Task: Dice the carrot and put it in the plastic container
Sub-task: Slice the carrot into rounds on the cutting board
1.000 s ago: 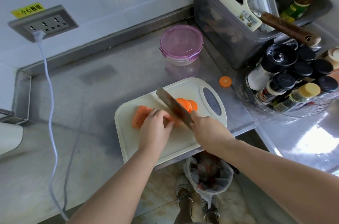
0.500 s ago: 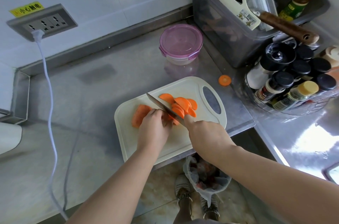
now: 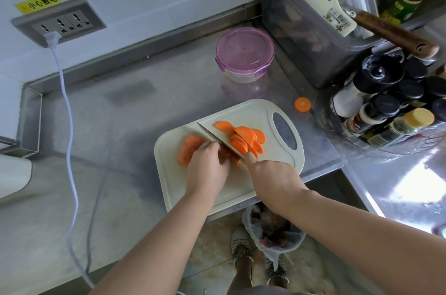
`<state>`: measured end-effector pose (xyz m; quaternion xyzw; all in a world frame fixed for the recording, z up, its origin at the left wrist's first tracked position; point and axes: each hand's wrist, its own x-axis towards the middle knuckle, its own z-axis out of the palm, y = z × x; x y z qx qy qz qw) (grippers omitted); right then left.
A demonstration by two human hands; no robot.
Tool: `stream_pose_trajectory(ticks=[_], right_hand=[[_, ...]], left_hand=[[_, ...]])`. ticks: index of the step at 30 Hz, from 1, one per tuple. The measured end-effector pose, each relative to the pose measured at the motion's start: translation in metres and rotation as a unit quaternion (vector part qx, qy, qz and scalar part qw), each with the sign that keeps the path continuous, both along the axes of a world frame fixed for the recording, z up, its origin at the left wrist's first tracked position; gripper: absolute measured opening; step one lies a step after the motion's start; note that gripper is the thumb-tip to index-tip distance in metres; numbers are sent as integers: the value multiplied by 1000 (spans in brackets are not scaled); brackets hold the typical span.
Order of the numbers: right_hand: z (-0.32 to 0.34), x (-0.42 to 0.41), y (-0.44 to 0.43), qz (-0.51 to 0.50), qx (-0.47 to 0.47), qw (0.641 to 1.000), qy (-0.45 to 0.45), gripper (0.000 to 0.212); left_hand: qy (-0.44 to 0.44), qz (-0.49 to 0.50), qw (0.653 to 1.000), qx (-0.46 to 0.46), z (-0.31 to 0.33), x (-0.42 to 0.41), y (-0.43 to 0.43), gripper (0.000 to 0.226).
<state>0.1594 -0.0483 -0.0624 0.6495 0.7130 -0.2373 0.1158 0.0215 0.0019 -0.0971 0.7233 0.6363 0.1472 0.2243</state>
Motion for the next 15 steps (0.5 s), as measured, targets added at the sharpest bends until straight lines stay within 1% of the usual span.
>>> stream_pose_trajectory(ticks=[3, 5, 6, 8, 9, 10, 15], right_hand=[[-2, -2, 2, -1, -6, 1000, -3, 59], [-5, 0, 4, -17, -13, 1000, 11, 55], [-7, 3, 6, -34, -20, 999, 24, 48], [-9, 9, 8, -75, -26, 995, 57, 29], [-8, 10, 7, -91, -23, 993, 71, 22], [-9, 11, 6, -98, -16, 992, 77, 20], [-6, 8, -2, -86, 31, 994, 54, 27]], left_hand=[[-2, 0, 1000, 5, 0, 0, 0, 8], [-2, 0, 1000, 0, 1, -1, 0, 8], [-5, -1, 1000, -3, 1, -1, 0, 9], [-14, -1, 1000, -10, 3, 0, -2, 10], [-17, 0, 1000, -13, 4, 0, -2, 11], [-17, 1, 1000, -15, 4, 0, -2, 11], [-18, 9, 999, -25, 6, 0, -2, 12]])
